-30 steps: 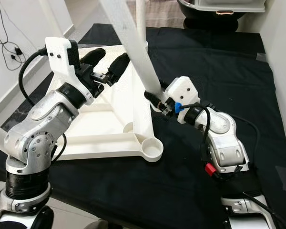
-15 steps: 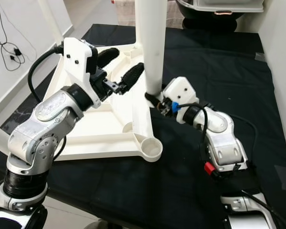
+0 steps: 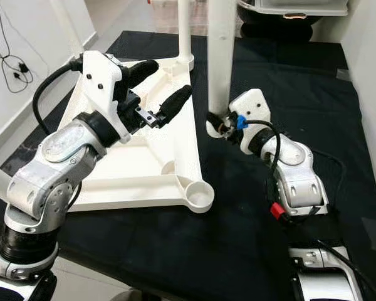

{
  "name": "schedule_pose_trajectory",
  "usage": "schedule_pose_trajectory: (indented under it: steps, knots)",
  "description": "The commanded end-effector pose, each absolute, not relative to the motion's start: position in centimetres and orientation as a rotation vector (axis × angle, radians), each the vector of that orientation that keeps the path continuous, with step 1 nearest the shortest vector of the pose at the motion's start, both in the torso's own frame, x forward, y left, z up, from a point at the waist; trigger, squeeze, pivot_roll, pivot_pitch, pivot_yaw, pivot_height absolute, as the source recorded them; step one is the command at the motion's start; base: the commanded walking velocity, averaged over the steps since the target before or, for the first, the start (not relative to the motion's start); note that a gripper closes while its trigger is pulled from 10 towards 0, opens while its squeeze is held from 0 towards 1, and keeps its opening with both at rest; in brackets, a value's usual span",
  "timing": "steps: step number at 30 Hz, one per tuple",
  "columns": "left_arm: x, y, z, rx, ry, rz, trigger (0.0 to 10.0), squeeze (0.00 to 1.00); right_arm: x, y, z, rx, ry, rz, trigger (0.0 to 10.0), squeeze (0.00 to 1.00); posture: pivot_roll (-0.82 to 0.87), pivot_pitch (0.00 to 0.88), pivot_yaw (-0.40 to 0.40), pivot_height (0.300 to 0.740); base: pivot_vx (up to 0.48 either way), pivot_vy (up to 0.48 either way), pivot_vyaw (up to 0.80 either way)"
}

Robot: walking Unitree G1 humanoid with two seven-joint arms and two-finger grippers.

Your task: Building children table

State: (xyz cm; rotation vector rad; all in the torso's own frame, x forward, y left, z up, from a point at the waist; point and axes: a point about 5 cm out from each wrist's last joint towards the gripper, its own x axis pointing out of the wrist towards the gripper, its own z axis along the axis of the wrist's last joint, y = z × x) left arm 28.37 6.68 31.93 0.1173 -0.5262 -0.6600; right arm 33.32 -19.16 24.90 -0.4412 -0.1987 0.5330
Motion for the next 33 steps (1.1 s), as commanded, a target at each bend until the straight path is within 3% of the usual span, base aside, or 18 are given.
schedule_pose_trajectory:
  steps: [1, 12, 19, 33]
  knots:
    - [28.7, 6.6, 32.4, 0.171, -0.56, -0.634, 10.0, 0.0, 32.8, -18.3, 25.0, -0.461, -0.231, 0.584, 10.0, 0.0, -0.06, 0.184, 0.053, 0.74, 0.0, 0.0, 0.0]
    - [29.8, 4.8, 33.7, 0.273, -0.638, -0.671, 10.0, 0.0, 32.2, -17.2, 25.1, -0.524, -0.234, 0.652, 10.0, 0.0, -0.07, 0.184, 0.064, 0.74, 0.0, 0.0, 0.0]
    - [29.7, 3.4, 32.7, 0.279, -0.619, -0.802, 10.0, 0.0, 32.3, -17.4, 24.8, -0.552, -0.21, 0.633, 10.0, 0.0, -0.08, 0.171, 0.074, 0.74, 0.0, 0.0, 0.0]
    - [29.3, 6.7, 32.5, 0.329, -0.623, -0.758, 10.0, 0.0, 33.8, -20.4, 24.3, -0.532, -0.069, 0.446, 10.0, 0.0, -0.07, 0.181, 0.062, 0.74, 0.0, 0.0, 0.0]
